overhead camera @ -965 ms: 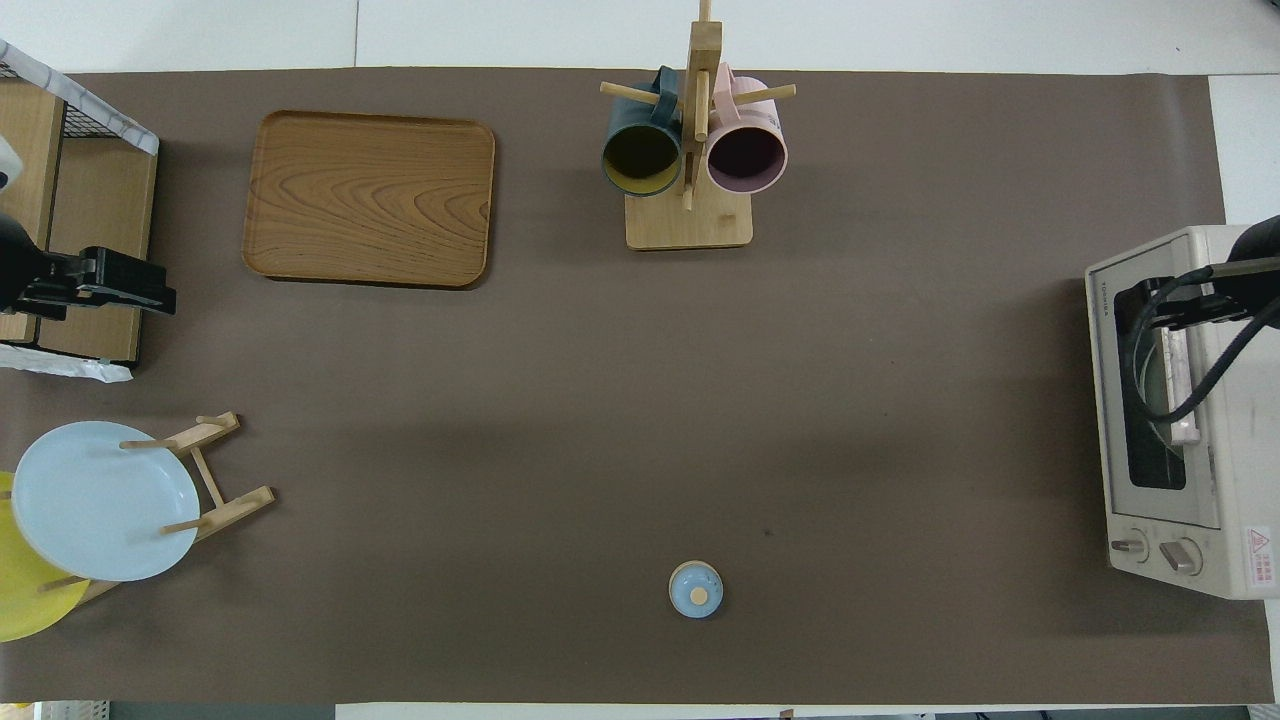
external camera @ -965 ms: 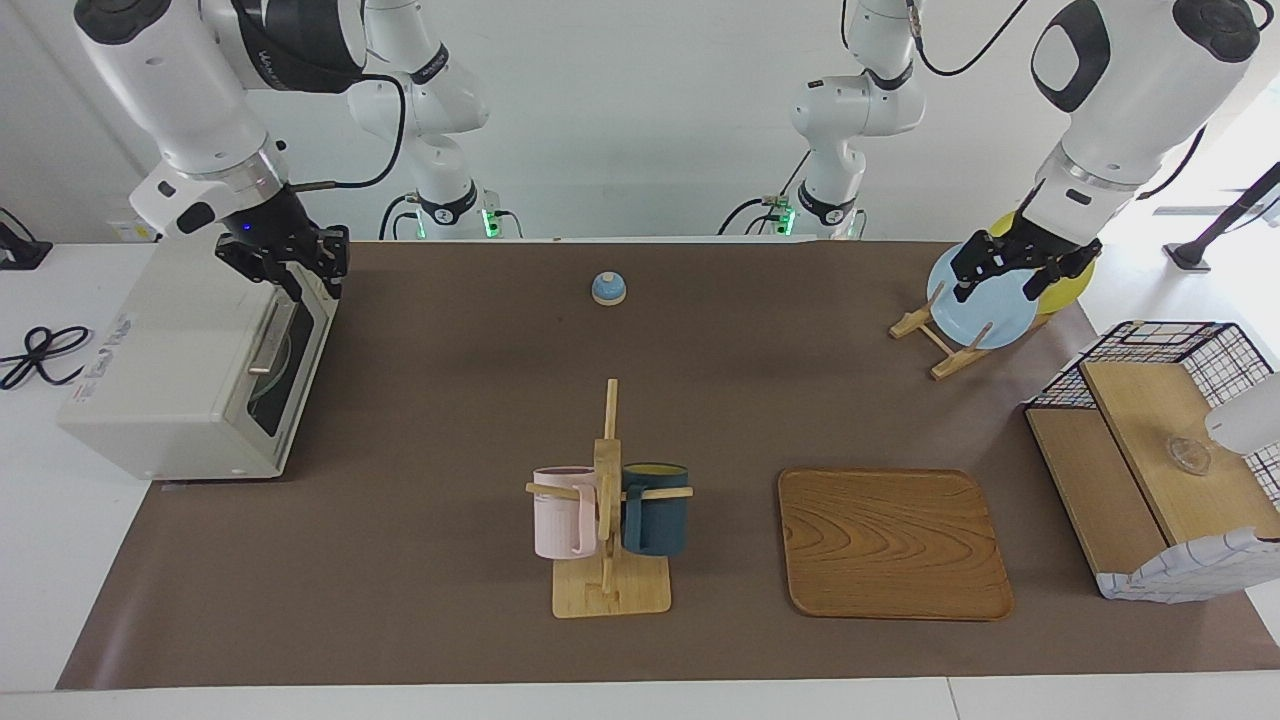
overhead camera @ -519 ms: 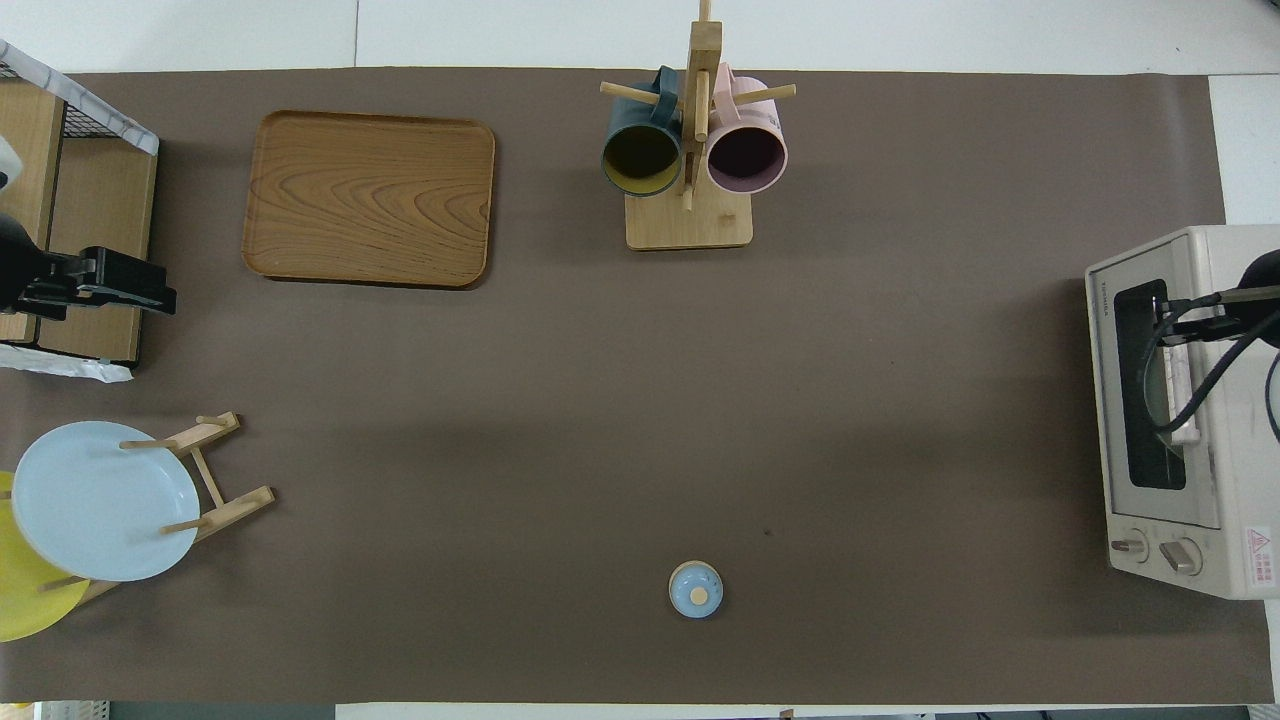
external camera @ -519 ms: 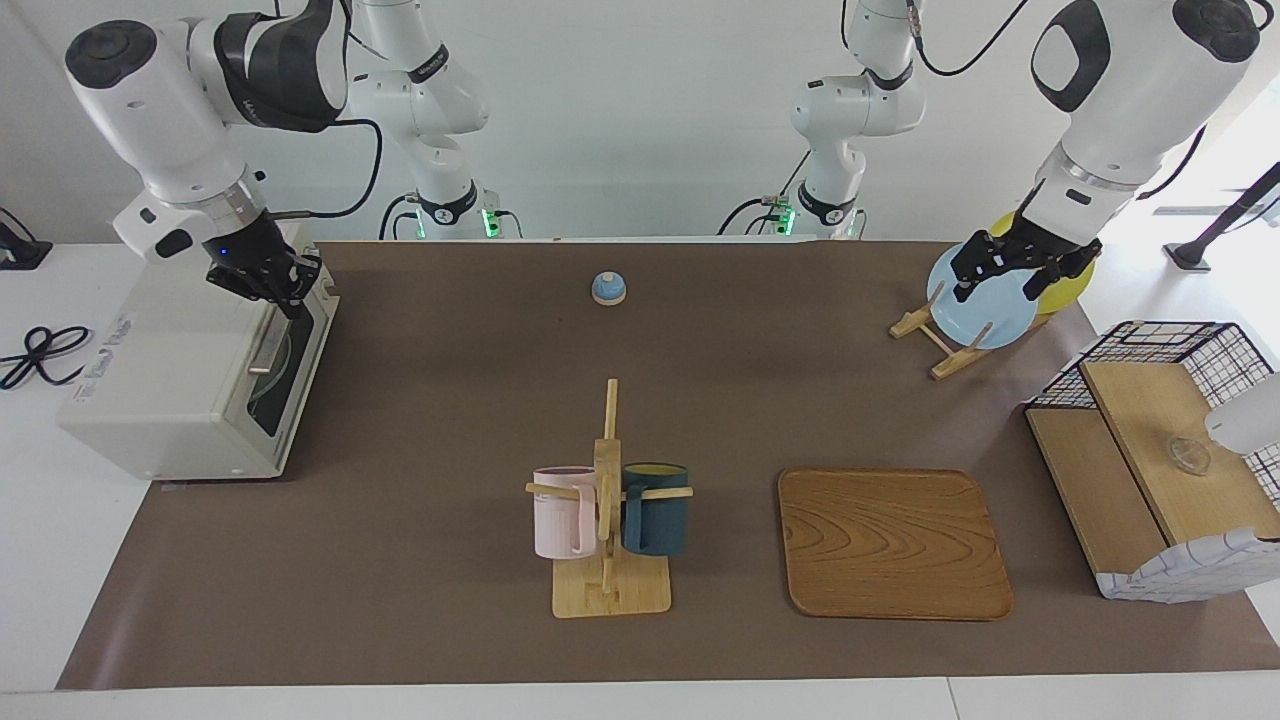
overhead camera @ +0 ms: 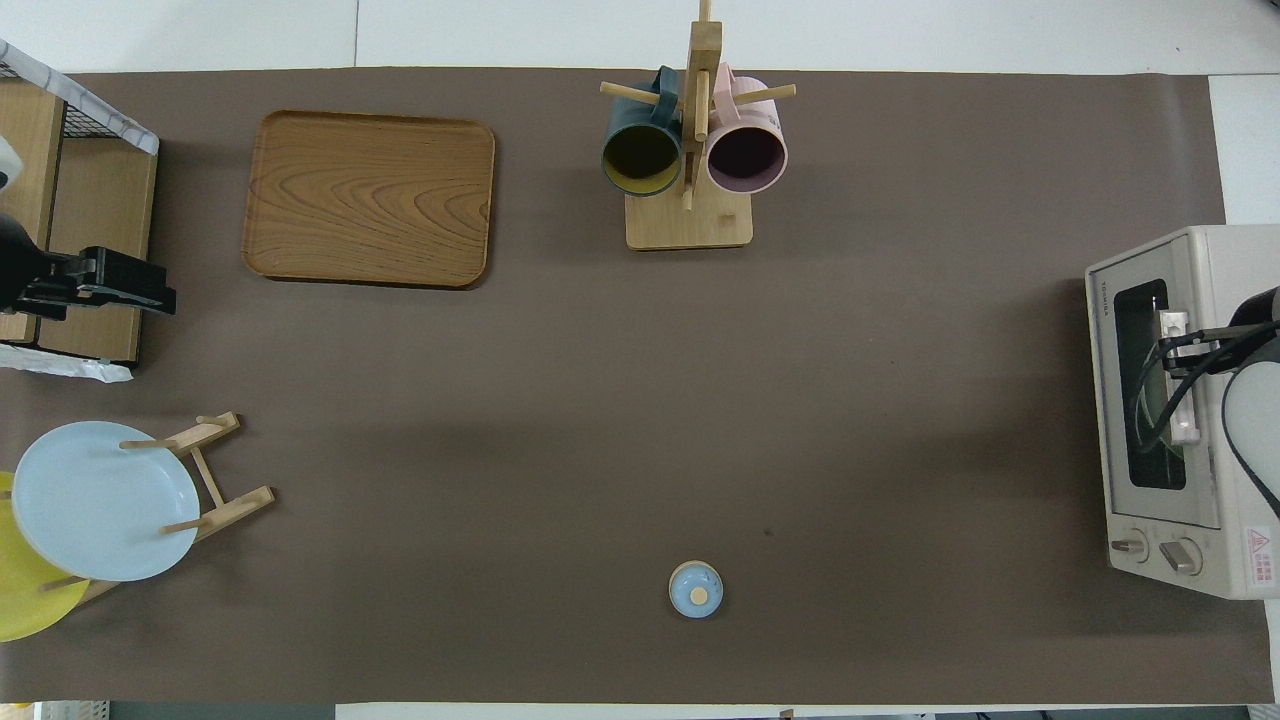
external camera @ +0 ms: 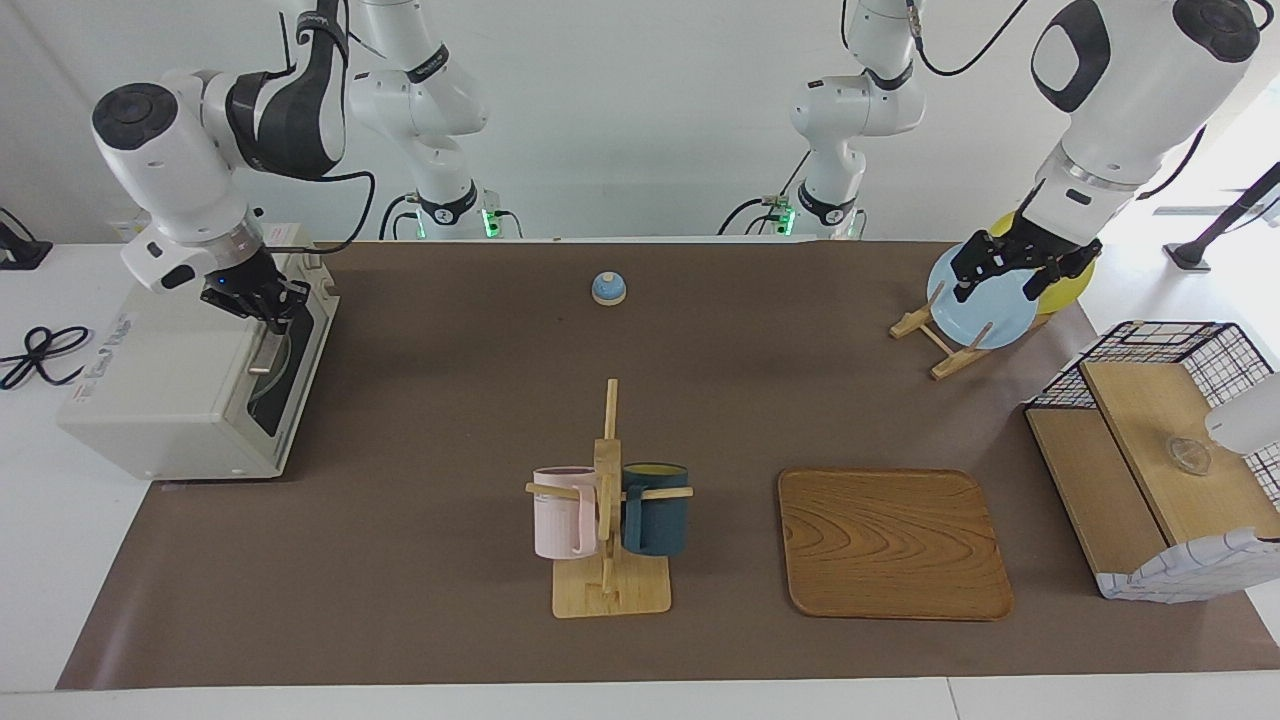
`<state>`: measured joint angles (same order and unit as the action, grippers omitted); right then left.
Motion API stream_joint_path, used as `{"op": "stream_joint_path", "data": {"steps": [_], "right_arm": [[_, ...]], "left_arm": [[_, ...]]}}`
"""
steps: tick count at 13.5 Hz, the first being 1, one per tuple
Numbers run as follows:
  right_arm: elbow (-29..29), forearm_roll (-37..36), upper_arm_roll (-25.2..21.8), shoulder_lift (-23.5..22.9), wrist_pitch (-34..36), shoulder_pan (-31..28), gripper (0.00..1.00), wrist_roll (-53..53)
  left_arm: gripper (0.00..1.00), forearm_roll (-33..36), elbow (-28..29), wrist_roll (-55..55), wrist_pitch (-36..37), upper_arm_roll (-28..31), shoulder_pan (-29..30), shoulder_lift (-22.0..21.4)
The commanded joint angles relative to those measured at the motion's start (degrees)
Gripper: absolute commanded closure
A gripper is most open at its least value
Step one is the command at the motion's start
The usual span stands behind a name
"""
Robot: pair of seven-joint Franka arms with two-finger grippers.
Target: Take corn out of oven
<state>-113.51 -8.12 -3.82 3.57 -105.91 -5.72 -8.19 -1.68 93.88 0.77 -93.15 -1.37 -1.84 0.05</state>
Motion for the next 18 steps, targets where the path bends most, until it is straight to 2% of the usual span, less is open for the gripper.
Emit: {"op": "stream_joint_path", "data": {"steps": [1, 9, 18], "right_arm": [[-2.8, -1.0, 0.0, 1.3, -1.6, -0.9, 1.0, -1.6], [-5.1, -0.5, 0.1, 1.3, -2.5, -2.1, 1.0, -1.6], [-6.9, 2.8, 0.3, -0.1, -5.4, 3.7, 1.0, 2.0]], "left_arm": [[0.0, 1.1, -0.7, -0.4, 0.4, -0.3, 0.5, -0.1], [0.0, 1.1, -0.8, -0.4, 0.4, -0.3, 0.5, -0.1], [0.0, 1.1, -0.7, -0.4, 0.4, -0.3, 0.5, -0.1]]}}
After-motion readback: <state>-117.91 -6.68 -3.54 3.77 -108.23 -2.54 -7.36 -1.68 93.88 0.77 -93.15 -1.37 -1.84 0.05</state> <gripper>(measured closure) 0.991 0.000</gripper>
